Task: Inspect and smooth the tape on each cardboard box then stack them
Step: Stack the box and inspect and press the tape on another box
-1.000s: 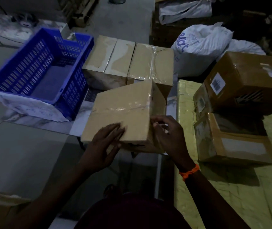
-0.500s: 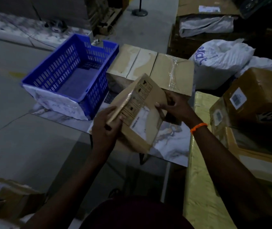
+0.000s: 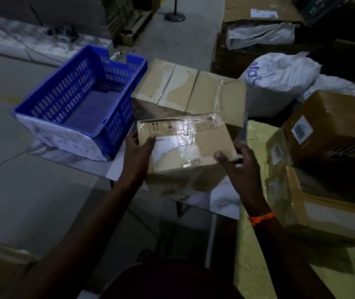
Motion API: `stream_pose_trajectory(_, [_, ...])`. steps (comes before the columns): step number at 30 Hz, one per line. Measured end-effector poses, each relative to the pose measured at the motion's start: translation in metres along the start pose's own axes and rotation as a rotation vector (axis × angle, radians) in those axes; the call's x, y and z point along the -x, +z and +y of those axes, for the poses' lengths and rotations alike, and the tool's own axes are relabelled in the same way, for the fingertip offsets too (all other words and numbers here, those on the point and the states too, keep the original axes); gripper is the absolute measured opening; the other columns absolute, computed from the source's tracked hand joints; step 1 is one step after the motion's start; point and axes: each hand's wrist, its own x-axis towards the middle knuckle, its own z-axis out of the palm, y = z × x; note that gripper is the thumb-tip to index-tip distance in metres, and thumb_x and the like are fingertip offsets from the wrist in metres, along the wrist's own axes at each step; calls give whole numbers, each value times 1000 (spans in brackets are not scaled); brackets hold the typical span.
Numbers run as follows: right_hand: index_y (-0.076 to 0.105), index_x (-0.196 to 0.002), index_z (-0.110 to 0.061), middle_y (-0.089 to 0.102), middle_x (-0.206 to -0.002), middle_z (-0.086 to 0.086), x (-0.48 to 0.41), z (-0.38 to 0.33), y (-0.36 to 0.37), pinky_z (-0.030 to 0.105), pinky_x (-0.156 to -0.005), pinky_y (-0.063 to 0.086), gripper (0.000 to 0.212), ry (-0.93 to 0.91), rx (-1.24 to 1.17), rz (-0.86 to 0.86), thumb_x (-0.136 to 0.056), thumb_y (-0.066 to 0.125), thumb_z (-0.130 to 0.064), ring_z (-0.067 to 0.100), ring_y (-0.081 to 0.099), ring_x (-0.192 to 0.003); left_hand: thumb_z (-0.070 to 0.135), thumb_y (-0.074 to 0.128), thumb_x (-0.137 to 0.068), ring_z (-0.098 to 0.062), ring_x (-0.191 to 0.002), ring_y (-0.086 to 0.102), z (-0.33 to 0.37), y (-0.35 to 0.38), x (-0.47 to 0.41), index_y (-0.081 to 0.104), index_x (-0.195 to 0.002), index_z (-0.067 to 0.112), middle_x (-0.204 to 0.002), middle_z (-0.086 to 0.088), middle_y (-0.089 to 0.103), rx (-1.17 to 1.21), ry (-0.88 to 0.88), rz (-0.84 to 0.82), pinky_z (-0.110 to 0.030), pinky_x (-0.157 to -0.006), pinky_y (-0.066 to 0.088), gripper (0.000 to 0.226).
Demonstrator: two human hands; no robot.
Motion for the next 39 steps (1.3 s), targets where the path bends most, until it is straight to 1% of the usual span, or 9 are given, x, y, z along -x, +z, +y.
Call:
stream_pose_trajectory(3, [61, -131, -22, 61, -123, -4, 5, 6, -9, 21, -77, 55, 52, 34, 24, 52, -87, 79, -43, -3, 61, -100, 37, 61, -100, -16, -119, 59, 7, 13, -17, 46, -133, 23, -128, 4, 59, -61, 13, -90, -42, -106, 48, 39])
stream_pose_trajectory(6, [61, -132, -19, 58, -123, -1, 9, 5, -10, 16, -76, 49, 56, 39, 65, 80, -86, 80, -43, 16, 62, -107, 35, 59, -102, -21, -123, 57, 12, 18, -27, 48, -131, 26, -125, 3, 58, -182, 61, -131, -42, -106, 46, 32])
stream_pose_trajectory(8, [59, -134, -13, 55, -123, 1, 10, 0, -8, 23, -82, 50, 57, -11, 150, 121, -88, 80, -40, 22, 60, -112, 35, 58, -103, -20, -128, 52, 14, 17, -27, 43, -144, 18, -133, -1, 56, -363, 195, -124, -36, -104, 42, 47])
stream_pose_trajectory(10, [55, -139, -7, 55, -133, 12, 9, -5, -3, 36, -92, 52, 62, -137, 299, 152, -89, 79, -34, 28, 54, -122, 34, 58, -103, -25, -143, 39, 15, 14, -25, 33, -154, 12, -154, -10, 43, -601, 448, -99, -43, -115, 35, 61])
stream_pose_trajectory(13, [53, -145, -4, 52, -146, 20, -1, -16, 3, 42, -104, 45, 64, -355, 432, 62, -95, 68, -40, 32, 48, -134, 44, 46, -102, -30, -155, 18, 14, 14, -14, 35, -156, 18, -166, -11, 28, -946, 743, -225, -56, -124, 17, 61])
stream_pose_trajectory(17, [55, -143, -5, 54, -147, 20, -21, -19, 20, 54, -111, 43, 64, -506, 642, -138, -101, 42, -51, 36, 50, -137, 56, 22, -102, -32, -153, 27, 6, 27, 3, 40, -153, 19, -163, -12, 34, -1253, 799, -387, -54, -121, 18, 65])
stream_pose_trajectory(29, [51, -150, -13, 47, -158, 13, -28, -13, 28, 51, -120, 28, 65, -443, 752, -170, -104, 27, -52, 31, 41, -147, 47, 30, -107, -31, -144, 43, 4, 30, 1, 50, -148, 15, -154, -12, 48, -1240, 883, -303, -52, -116, 33, 56])
stream_pose_trajectory(36, [71, -124, -7, 69, -131, 11, -2, 3, 8, 47, -112, 43, 38, -823, 578, -91, -106, 51, -34, 26, 61, -128, 40, 49, -101, -23, -137, 50, -12, 11, 10, 63, -136, 18, -144, -5, 60, -1018, 1057, -353, -46, -115, 35, 43])
stream_pose_trajectory(39, [73, -126, -8, 69, -134, 11, 15, 13, 4, 48, -113, 42, 38, -848, 577, -30, -105, 54, -34, 27, 61, -130, 31, 49, -98, -21, -136, 51, -20, 3, 14, 64, -136, 19, -144, -1, 59, -976, 1114, -359, -43, -113, 35, 42])
